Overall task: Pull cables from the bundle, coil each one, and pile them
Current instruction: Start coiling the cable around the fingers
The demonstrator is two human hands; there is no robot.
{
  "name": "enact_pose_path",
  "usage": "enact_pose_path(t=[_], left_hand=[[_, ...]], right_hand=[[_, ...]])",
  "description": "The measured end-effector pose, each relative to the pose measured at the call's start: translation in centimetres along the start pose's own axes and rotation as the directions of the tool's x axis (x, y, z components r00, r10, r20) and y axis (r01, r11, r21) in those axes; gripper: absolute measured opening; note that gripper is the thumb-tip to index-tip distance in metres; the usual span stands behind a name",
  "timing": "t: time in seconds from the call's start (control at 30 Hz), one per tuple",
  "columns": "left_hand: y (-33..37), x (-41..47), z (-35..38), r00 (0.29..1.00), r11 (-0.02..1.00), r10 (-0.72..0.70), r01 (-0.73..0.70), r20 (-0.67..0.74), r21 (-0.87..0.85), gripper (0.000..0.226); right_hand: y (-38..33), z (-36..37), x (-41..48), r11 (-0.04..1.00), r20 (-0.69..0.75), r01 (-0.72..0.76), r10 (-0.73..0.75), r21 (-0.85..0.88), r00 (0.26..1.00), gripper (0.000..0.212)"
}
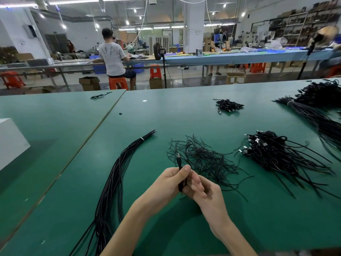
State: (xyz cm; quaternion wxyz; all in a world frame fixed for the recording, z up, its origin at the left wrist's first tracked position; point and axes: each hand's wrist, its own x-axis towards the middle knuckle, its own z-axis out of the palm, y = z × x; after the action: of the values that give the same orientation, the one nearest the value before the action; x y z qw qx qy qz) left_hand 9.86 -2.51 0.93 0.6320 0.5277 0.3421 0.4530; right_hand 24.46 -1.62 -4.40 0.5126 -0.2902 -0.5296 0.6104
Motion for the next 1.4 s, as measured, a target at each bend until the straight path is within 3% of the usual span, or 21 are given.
enact_pose_path(t=[0.23,0.47,0.67,1.07,1.27,1.4], left_hand=[[-0.8,0.2,0.6,0.993,0.999,-0.009,0.012,-0.114,0.031,0.041],[-1.7,0.0,0.2,0.992,0.992,-0.04,0.025,-0.12,-0.121,0.038],[-1.4,0.1,-0.6,0.995,0.996,-0.081,0.078,-0.063,-0.04,0.043],[0.5,-0.6,-0.9,0.988,0.986,-0.156,0.156,-0.008,0.061,0.052],[1.3,-1.4,-1.2,0.985,0.954,-0.149,0.166,-0.087,0.249,0.044],[1.1,-1.9,-1.3,0.993,0.94,-0.086,0.106,-0.077,0.323,0.023]], right_hand=[[-0.5,0.3,0.2,0.998,0.014,-0.059,0.058,0.029,0.998,0.063],[-0.7,0.1,0.1,0.992,0.069,-0.05,0.058,-0.12,0.996,0.049],[0.0,0.2,0.0,0.978,0.009,-0.047,0.05,-0.205,0.999,0.043],[0.2,0.5,-0.1,0.98,-0.018,-0.029,0.026,-0.197,0.999,0.034],[0.3,0.2,-0.2,0.933,0.024,0.056,-0.051,-0.356,0.998,0.016],[0.1,0.3,-0.2,0.94,0.033,0.078,-0.072,-0.332,0.997,0.034]])
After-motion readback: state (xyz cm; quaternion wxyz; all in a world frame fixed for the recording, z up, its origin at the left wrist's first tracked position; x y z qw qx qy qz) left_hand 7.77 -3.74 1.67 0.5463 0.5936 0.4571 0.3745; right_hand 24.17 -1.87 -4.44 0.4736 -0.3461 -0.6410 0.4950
